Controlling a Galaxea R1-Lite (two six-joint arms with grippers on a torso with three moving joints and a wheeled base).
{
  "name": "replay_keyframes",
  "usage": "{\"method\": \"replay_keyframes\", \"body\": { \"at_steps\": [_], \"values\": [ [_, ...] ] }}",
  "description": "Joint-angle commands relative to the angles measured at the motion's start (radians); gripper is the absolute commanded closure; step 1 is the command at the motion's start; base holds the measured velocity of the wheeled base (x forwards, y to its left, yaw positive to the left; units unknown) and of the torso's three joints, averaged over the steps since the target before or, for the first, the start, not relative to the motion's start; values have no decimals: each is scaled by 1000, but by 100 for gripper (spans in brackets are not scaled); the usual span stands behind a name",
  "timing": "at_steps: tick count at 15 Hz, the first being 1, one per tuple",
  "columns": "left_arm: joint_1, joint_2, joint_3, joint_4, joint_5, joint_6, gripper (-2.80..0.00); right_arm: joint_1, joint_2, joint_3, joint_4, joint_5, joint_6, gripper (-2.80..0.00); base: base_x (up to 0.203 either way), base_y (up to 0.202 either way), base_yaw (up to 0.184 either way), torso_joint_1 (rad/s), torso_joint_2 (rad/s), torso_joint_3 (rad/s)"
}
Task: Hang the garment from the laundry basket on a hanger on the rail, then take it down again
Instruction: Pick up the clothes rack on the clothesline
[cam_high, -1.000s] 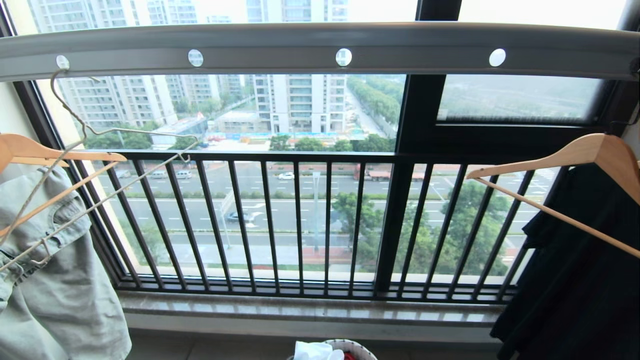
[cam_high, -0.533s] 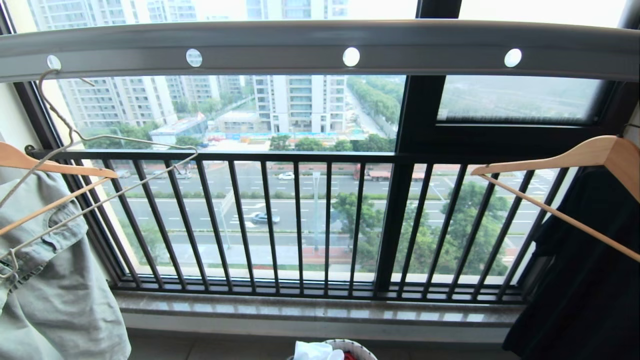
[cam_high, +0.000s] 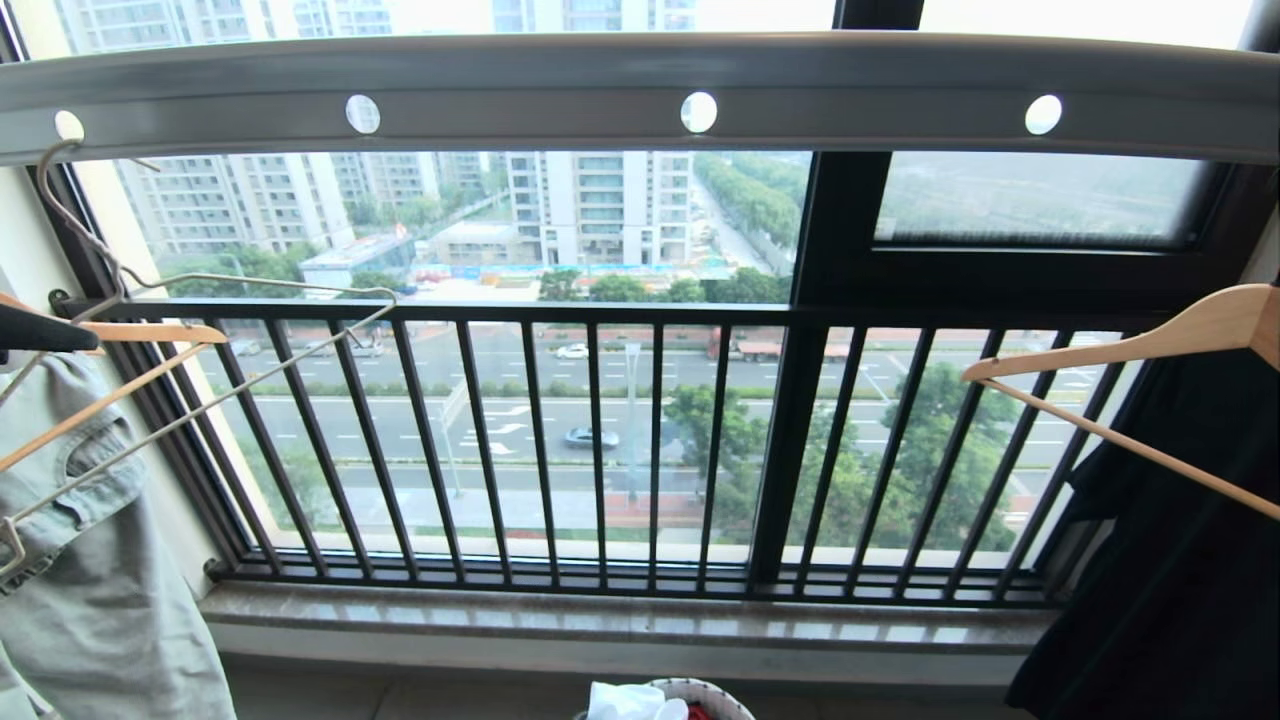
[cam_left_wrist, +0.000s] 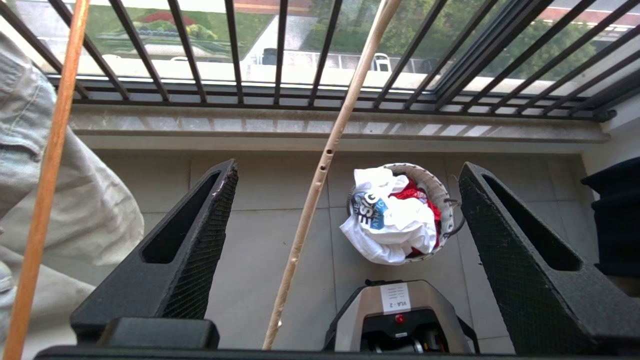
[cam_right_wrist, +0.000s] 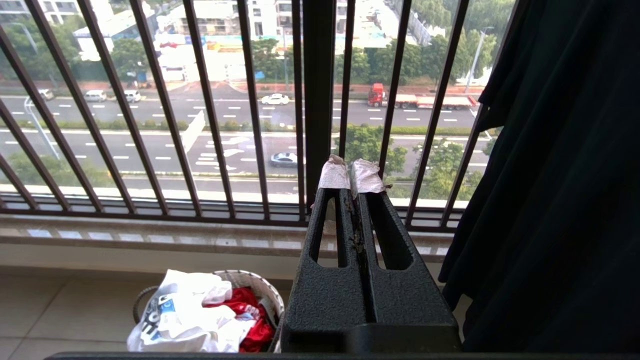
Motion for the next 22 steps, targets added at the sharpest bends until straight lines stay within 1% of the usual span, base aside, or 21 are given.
{"method": "replay_keyframes", "body": {
  "at_steps": [1,2,3,5,8,10,14,17,18,19,20,21,22],
  "values": [
    [0,33,7,6,-97,7,-280,-1,1,0,0,0,0,0,0,0,0,0,0,0],
    [0,39,14,4,-145,9,-280,0,1,0,0,0,0,0,0,0,0,0,0,0],
    [1,51,20,2,-175,21,-280,0,1,0,0,0,0,0,0,0,0,0,0,0],
    [1,68,31,1,-183,60,-280,0,1,0,0,0,0,0,0,0,0,0,0,0],
    [14,65,60,-1,-184,73,-280,0,1,0,0,0,0,0,0,0,0,0,0,0],
    [33,64,89,-1,-186,110,-280,0,1,0,0,0,0,0,0,0,0,0,0,0],
    [57,67,107,-1,-191,115,-280,0,1,0,0,0,0,0,0,0,0,0,0,0],
    [57,65,107,-2,-191,122,-280,0,1,0,0,0,0,0,0,0,0,0,0,0],
    [57,65,109,-1,-194,139,-280,0,1,0,0,0,0,0,0,0,0,0,0,0],
    [56,67,117,-1,-224,154,-280,0,1,0,0,0,0,0,0,0,0,0,0,0],
    [56,71,123,-1,-269,185,-280,0,1,0,0,0,0,0,0,0,0,0,0,0],
    [56,75,121,-1,-286,210,-280,0,1,0,-1,0,0,0,0,0,0,0,0,0],
    [54,76,118,-1,-286,216,-280,-1,1,0,0,0,1,0,0,0,0,0,0,0]
  ]
}}
